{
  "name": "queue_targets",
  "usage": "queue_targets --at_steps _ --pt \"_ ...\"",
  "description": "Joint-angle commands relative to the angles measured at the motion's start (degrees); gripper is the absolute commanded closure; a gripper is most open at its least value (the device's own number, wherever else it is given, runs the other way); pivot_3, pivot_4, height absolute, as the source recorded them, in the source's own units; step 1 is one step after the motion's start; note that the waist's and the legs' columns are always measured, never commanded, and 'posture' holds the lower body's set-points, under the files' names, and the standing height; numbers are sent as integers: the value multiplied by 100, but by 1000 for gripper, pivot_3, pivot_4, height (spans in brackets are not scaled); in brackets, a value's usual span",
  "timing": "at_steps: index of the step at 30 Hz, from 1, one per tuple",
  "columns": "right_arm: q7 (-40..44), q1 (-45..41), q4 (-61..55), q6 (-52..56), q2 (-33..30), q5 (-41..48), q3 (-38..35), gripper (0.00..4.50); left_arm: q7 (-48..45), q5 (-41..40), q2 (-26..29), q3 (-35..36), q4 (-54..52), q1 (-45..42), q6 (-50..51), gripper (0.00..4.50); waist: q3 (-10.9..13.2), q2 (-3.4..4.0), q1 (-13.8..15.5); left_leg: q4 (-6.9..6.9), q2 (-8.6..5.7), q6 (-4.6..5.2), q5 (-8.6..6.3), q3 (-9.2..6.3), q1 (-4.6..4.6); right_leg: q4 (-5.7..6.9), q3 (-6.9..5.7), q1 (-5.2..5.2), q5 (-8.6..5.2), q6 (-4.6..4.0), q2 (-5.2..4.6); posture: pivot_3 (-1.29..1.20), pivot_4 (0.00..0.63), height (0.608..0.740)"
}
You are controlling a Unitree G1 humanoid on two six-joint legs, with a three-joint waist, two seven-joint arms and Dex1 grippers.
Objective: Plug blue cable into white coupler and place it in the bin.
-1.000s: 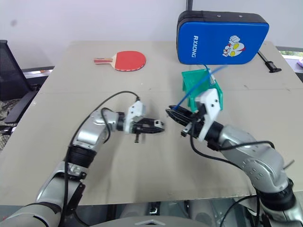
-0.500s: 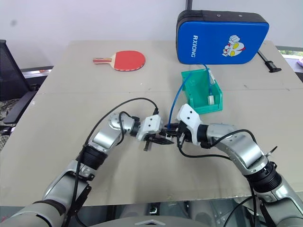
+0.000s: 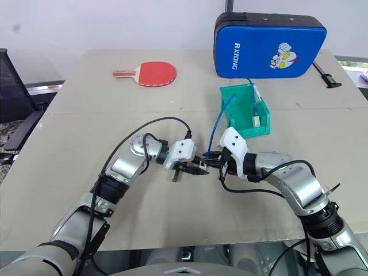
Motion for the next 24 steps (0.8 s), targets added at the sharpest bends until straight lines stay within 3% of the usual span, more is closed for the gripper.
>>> queue_targets --at_steps 1,15,24 --pt "149 9 -66 -21 0 -201 138 4500 -62 -5 -2 -13 -108 -59 -29 3933 0 0 4 0 0 0 0 -2 0 1 -1 0 0 0 0 0 150 731" --pt "729 -278 614 -468 73 -1139 720 4500 -64 11 -30 -65 -221 -28 -9 3933 -8 -1 -7 1 -3 0 0 2 9 3 1 6 0 0 1 0 150 731" --pt "1510 -489 1302 -107 -289 -1641 1417 4500 -34 70 -49 -52 -94 -5 -119 3933 -35 -3 6 2 -3 0 0 2 17 6 1 14 0 -1 1 0 150 731"
